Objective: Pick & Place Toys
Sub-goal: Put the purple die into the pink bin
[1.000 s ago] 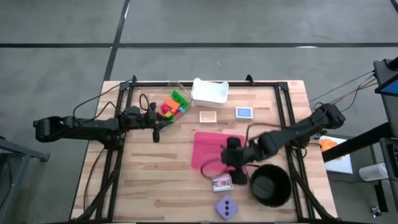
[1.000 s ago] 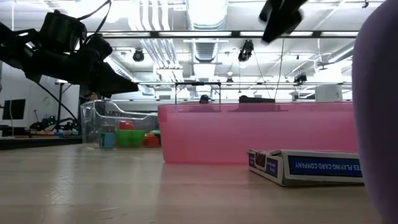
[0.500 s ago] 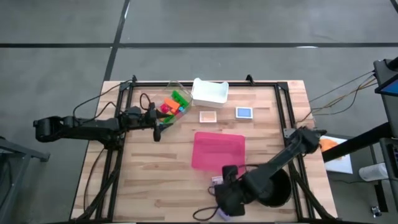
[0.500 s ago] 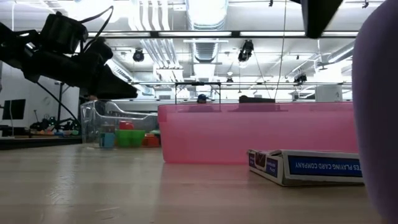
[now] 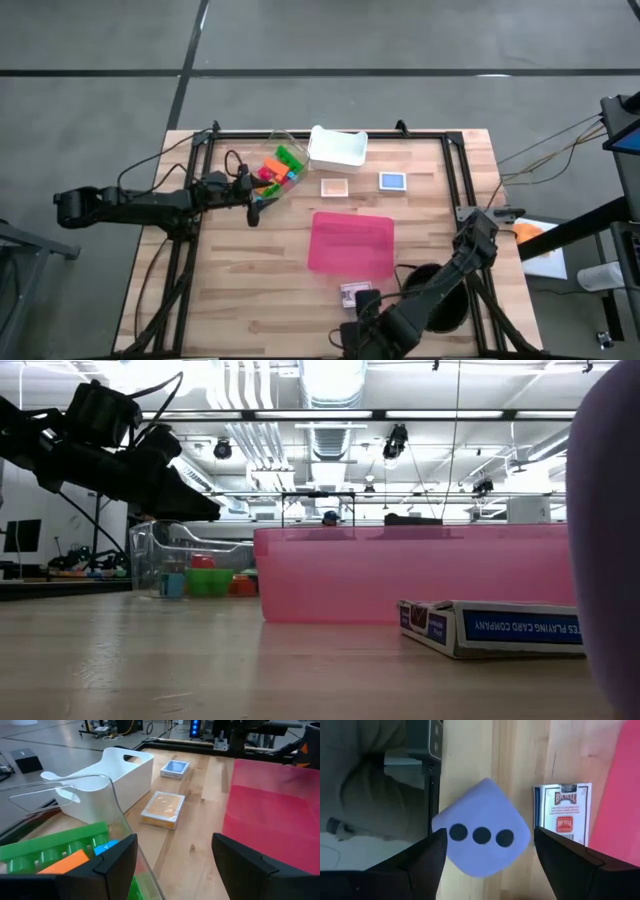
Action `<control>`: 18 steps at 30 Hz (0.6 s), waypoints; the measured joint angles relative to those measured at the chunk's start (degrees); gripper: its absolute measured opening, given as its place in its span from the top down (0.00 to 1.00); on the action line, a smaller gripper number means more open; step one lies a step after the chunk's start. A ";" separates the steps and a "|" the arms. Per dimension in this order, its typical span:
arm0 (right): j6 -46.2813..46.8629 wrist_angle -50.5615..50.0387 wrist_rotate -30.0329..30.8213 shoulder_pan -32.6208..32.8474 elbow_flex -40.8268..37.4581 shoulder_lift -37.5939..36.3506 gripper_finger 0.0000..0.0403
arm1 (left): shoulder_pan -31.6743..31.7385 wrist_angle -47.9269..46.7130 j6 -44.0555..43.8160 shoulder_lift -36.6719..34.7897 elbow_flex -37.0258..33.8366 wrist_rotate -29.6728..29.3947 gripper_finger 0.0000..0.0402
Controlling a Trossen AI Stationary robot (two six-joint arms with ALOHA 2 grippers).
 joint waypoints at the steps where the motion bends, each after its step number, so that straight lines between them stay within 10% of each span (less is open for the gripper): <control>1: 0.21 -0.04 0.83 0.47 0.41 0.45 0.26 | 0.00 0.01 0.14 0.00 0.00 -0.22 0.35; 18: 4.50 -0.28 7.76 6.12 0.79 4.06 0.26 | 0.00 -0.84 0.64 0.00 0.00 -3.66 0.35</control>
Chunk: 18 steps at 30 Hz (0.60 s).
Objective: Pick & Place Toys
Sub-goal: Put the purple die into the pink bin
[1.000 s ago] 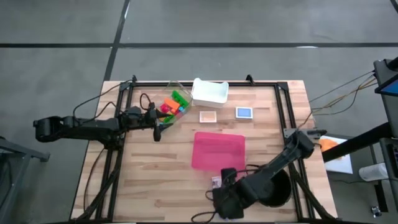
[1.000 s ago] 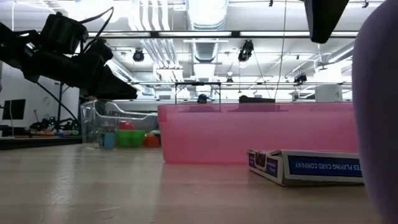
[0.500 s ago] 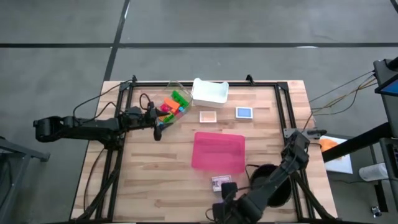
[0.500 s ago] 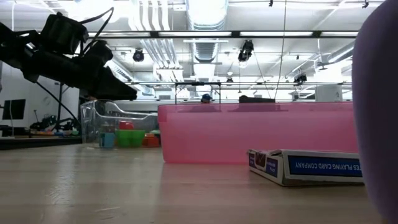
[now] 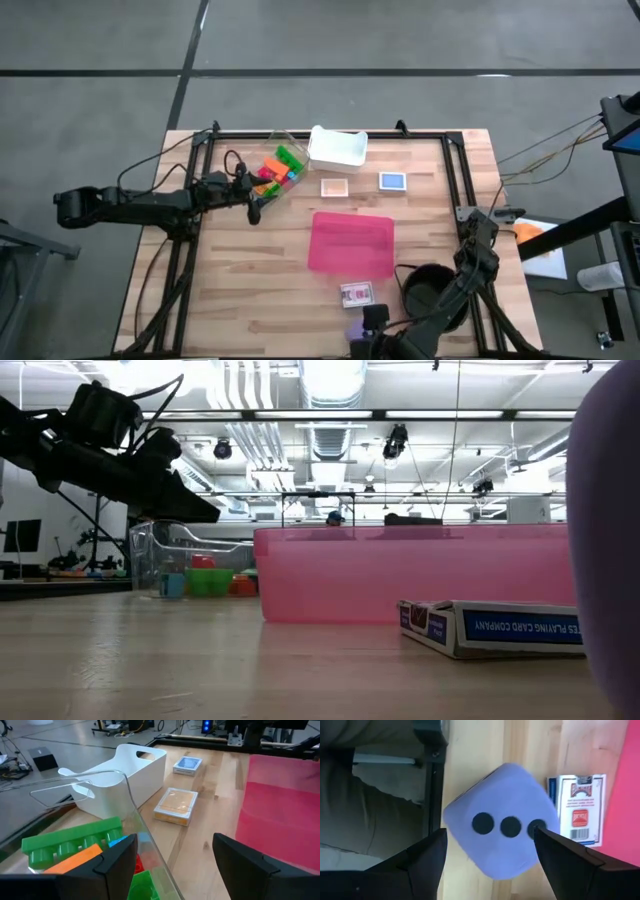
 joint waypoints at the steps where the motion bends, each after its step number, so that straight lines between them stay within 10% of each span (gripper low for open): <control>1: 0.10 -0.02 -0.01 0.22 0.00 0.10 0.26 | 0.00 -0.15 -0.13 0.00 0.00 0.00 0.35; 18: -9.16 -6.15 8.52 -1.50 -0.08 4.10 0.26 | -0.04 -0.59 -1.20 0.00 0.00 0.02 0.35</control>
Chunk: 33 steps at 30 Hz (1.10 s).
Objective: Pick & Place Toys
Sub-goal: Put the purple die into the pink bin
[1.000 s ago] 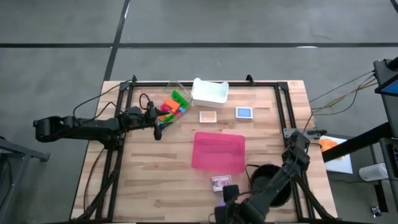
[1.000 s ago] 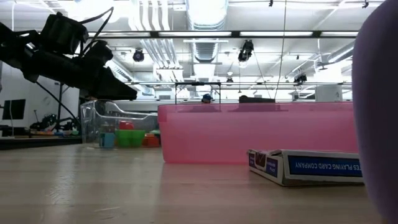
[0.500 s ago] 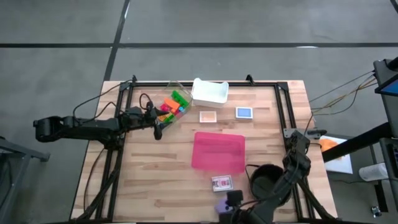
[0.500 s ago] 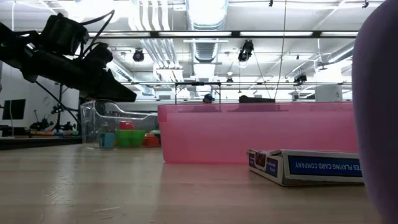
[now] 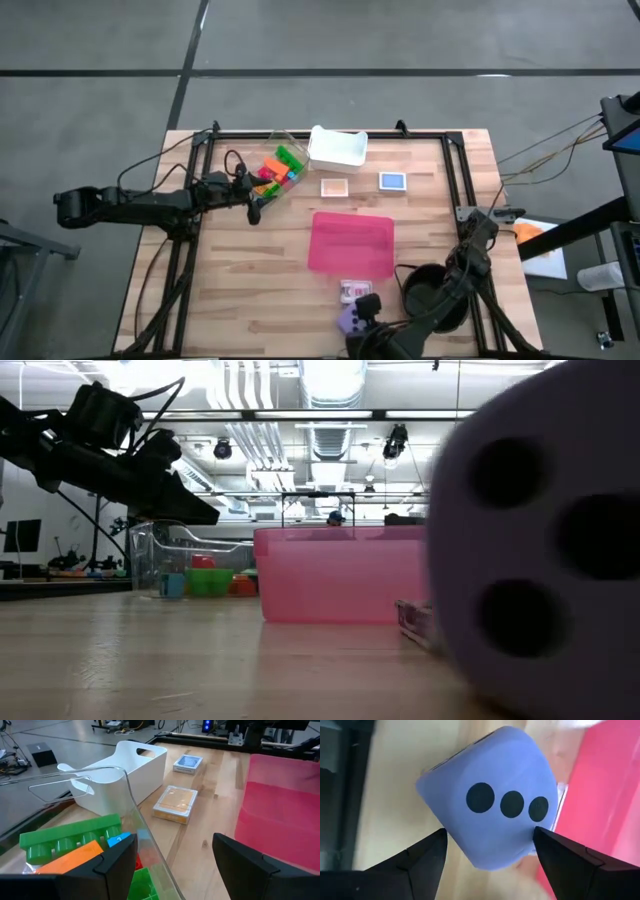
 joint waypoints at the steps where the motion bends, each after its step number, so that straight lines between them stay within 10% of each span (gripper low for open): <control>1: -0.89 0.32 0.69 -0.40 -0.03 0.00 0.26 | 0.00 -0.02 0.00 0.00 0.00 0.00 0.35; 23: -31.66 25.34 17.46 -16.82 -2.04 -0.22 0.26 | 0.00 -0.24 -0.37 0.00 0.00 0.00 0.35; 33: -40.56 51.98 -6.27 -20.56 -2.21 -1.86 0.26 | 0.00 -0.81 0.24 0.02 0.00 0.00 0.35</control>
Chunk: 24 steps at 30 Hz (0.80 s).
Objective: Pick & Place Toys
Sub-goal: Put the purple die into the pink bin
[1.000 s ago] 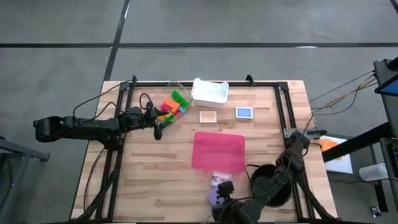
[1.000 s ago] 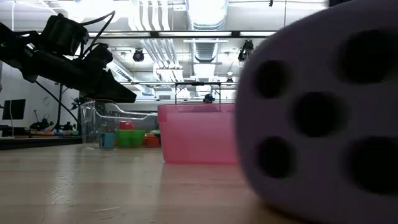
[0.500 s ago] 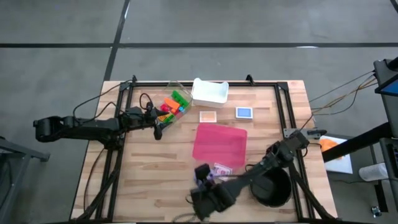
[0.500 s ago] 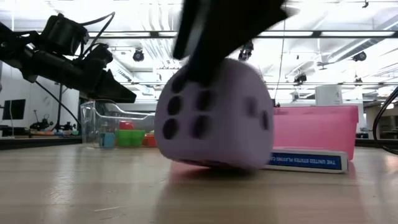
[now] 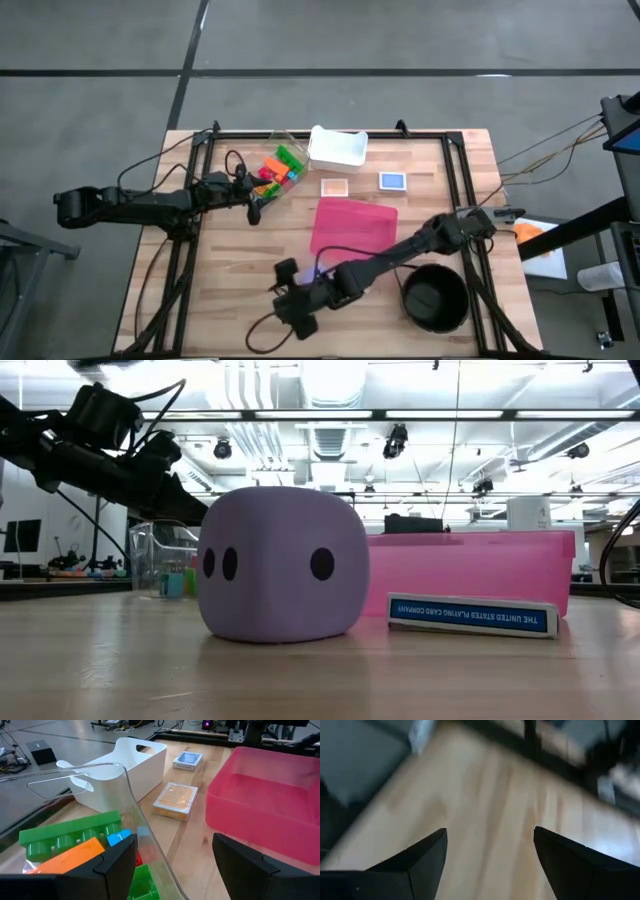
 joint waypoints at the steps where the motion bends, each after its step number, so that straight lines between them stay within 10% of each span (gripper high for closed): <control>1: -0.81 4.29 -1.74 -0.27 -0.54 -0.02 0.26 | 0.00 -0.02 0.00 -0.02 0.00 0.02 0.35; 14: -7.42 49.14 -13.65 -6.62 -16.70 -2.56 0.26 | 0.00 -0.02 0.44 -0.02 0.00 3.42 0.35; 24: -6.52 80.70 -13.00 -10.34 -51.51 -19.47 0.26 | -0.24 -0.91 0.23 -0.02 0.00 12.80 0.35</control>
